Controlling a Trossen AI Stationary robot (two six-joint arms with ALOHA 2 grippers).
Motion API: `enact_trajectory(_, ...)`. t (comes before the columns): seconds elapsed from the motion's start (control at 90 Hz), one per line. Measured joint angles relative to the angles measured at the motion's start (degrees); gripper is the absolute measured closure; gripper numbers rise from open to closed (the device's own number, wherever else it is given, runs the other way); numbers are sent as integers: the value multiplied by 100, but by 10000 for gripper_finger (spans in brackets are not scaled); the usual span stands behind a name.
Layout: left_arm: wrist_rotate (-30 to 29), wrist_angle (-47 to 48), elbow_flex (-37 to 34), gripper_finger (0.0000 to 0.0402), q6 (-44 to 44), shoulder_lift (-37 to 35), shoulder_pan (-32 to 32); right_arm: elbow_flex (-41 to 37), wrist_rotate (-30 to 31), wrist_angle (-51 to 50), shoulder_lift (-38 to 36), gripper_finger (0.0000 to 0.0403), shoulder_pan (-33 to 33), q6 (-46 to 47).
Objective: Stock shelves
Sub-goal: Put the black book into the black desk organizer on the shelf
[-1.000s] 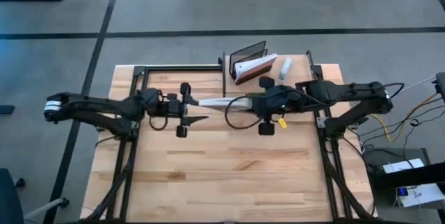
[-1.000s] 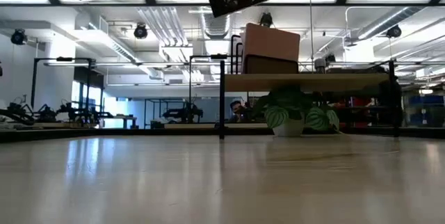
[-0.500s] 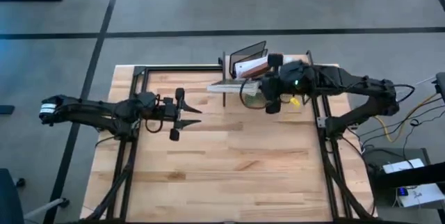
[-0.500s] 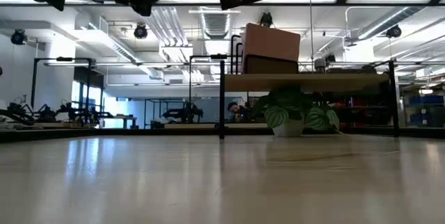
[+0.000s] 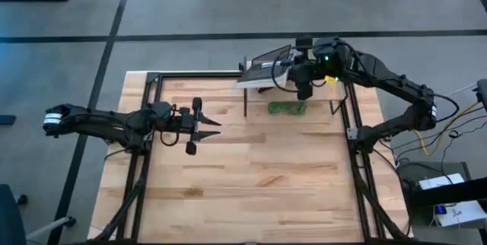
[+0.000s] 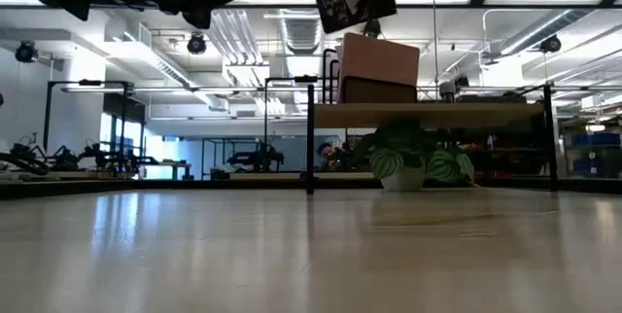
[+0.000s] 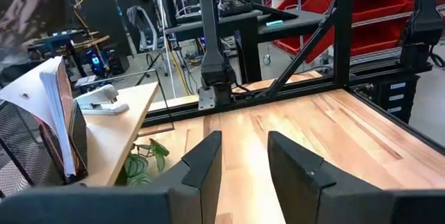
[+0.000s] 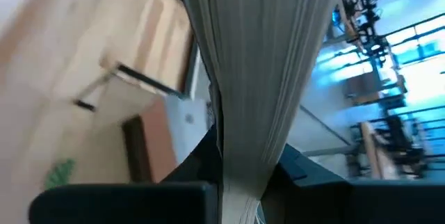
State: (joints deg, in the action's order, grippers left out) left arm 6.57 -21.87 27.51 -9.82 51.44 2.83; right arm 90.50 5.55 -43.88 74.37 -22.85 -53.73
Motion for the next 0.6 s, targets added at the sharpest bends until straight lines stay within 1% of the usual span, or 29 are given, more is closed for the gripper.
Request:
enact_trajectory(0.067,0,4,-2,303,10,0,0,0,-41,0,0,373,-165,-131)
enact_trajectory(0.111,-1,0,-2,303,30,0,0,0,-196,-9,0,373,-292,-196)
enact_trajectory(0.278,-4,-39,-2,304,32,0,0,2,-1262,-35,0,373,-846,-476)
enact_trajectory(0.5,-9,-401,-9,304,-25,116,0,2,-2820,-7,7,373,-1633,-589)
enact_trajectory(0.6,-13,-644,-9,304,-114,294,0,11,-3298,20,41,373,-1874,-594)
